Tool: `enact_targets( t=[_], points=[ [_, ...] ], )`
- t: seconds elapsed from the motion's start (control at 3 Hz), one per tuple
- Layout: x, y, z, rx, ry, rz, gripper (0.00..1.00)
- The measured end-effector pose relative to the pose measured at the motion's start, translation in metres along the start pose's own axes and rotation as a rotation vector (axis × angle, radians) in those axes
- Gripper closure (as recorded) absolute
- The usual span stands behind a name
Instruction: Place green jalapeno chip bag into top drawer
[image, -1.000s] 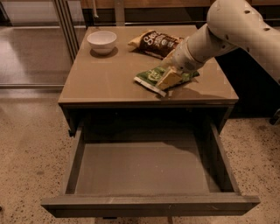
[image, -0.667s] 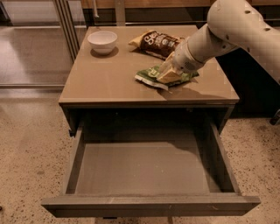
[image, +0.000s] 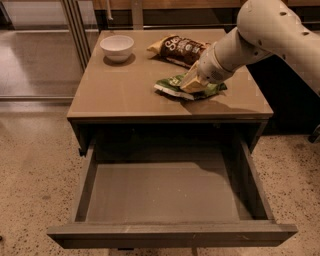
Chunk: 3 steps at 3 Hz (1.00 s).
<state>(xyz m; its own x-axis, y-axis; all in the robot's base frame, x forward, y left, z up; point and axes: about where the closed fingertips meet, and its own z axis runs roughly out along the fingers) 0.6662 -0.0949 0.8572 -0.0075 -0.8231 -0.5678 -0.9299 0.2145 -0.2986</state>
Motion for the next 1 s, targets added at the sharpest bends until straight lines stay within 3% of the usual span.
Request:
enact_targets(
  t=[0.67,1.0],
  points=[
    [-0.030,0.014,-0.027,-0.007,-0.084,-0.050,1.00],
    [-0.044,0.044,-0.066,-0.012,-0.129,-0.097,1.00]
  ],
)
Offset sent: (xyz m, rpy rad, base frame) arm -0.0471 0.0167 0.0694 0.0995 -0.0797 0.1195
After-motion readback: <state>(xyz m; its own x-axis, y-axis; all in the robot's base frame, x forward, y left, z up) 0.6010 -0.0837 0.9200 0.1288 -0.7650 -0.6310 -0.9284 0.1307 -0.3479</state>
